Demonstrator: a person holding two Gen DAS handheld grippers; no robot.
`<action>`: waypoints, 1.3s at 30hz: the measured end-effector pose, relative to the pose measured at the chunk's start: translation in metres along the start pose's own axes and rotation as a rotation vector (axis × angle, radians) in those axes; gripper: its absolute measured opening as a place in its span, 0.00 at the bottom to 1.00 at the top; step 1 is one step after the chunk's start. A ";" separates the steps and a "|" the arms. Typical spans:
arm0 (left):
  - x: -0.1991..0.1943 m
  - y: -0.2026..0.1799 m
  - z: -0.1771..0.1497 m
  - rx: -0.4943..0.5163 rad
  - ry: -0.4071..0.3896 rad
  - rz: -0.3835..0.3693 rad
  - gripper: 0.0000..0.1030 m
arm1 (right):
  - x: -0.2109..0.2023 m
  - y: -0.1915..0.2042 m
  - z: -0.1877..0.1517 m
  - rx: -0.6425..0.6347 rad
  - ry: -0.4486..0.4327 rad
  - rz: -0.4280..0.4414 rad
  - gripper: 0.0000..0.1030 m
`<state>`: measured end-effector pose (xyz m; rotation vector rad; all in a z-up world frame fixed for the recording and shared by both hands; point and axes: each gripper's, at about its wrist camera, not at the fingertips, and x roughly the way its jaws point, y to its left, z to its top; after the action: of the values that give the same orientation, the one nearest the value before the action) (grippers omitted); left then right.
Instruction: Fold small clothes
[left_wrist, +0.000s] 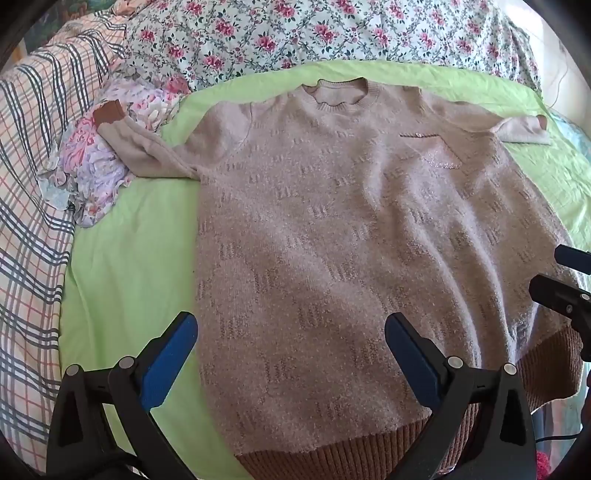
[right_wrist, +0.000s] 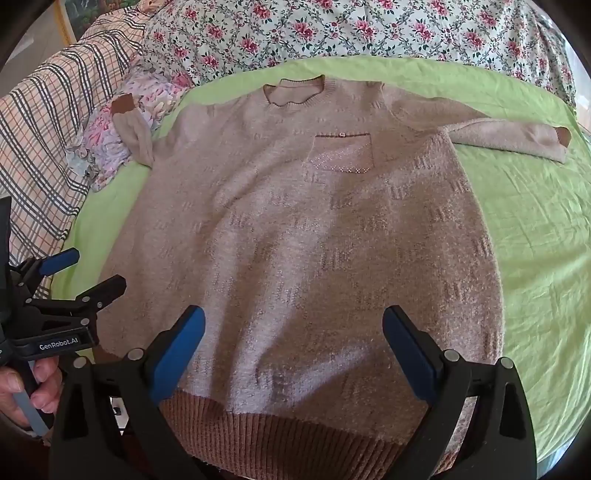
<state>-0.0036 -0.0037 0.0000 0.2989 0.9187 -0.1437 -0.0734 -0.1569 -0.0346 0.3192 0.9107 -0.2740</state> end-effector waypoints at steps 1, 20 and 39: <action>-0.002 -0.001 -0.005 -0.001 -0.001 0.000 0.99 | 0.000 0.000 0.000 0.000 -0.001 0.001 0.94; 0.005 0.010 0.005 -0.009 -0.004 -0.006 0.99 | -0.002 -0.003 0.008 0.007 -0.026 0.009 0.94; 0.010 0.009 0.013 -0.015 0.002 -0.026 0.99 | 0.000 -0.003 0.013 0.017 -0.018 0.013 0.94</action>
<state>0.0143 0.0008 0.0011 0.2729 0.9257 -0.1605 -0.0651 -0.1643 -0.0281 0.3372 0.8884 -0.2724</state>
